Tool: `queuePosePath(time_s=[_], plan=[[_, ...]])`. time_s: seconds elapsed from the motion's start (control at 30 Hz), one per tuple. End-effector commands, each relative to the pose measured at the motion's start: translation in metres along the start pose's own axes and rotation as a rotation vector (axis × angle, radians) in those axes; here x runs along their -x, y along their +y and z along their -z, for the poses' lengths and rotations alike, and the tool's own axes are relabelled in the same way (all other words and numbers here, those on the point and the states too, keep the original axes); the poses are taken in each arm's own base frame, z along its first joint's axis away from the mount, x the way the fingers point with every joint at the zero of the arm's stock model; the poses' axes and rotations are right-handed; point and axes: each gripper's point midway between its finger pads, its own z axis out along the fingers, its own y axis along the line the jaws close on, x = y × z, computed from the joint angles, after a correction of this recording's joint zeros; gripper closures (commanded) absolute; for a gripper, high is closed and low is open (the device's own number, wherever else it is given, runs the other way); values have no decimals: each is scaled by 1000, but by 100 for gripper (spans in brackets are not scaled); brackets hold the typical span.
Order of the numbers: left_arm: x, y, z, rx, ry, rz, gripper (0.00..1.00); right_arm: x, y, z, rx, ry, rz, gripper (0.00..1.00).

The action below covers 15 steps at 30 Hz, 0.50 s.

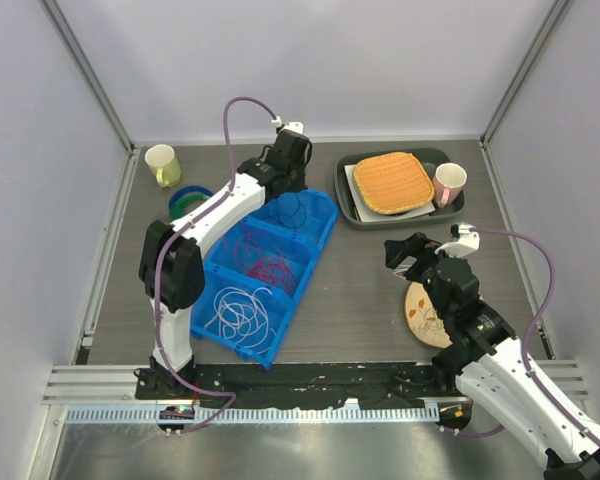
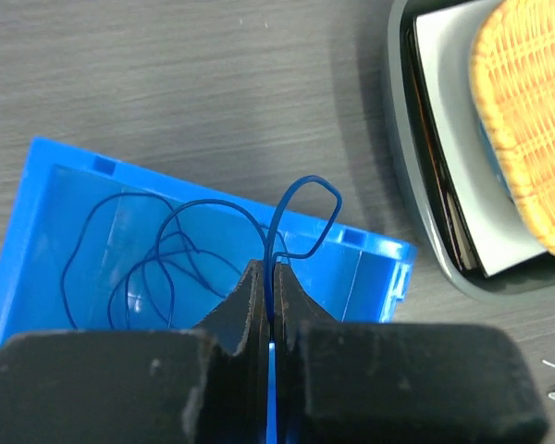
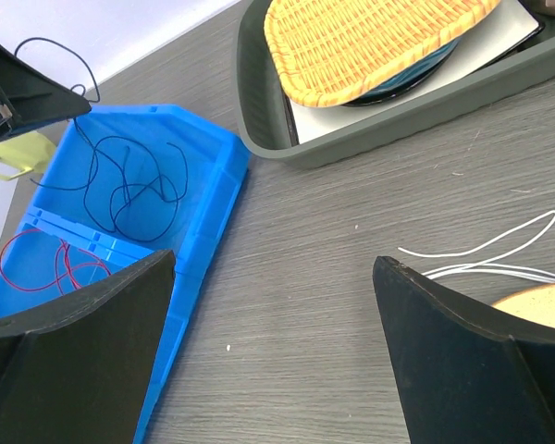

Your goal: Untangle the cables

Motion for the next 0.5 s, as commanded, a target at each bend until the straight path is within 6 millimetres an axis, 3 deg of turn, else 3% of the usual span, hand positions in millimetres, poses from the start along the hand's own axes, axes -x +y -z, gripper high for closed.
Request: queuePosePath(time_s=[0.0,0.03,0.17,0.23,0.27,0.3,0.4,0.47], plan=[[11,-11,14,-75,-26,42,95,13,2,-2,0,-57,-3,6],[1,-10,10,-81,-10,38,91,13,1,-2,-3,-58,-2,6],[-4,-16,14,-124,0,47,82,10,0,-4,-13,-51,-2,6],[-8,-15,15,-123,11,59,71,9,-2,-5,-21,-47,1,6],[-6,-16,19,-130,9,64,64,9,-2,-5,-23,-48,2,6],[-10,-15,21,-132,17,64,40,8,-3,-5,-26,-45,4,6],[-8,-20,34,-179,6,73,11,6,-5,-7,-38,-40,7,6],[-5,-24,43,-214,-2,84,0,4,-9,-9,-61,-38,11,6]])
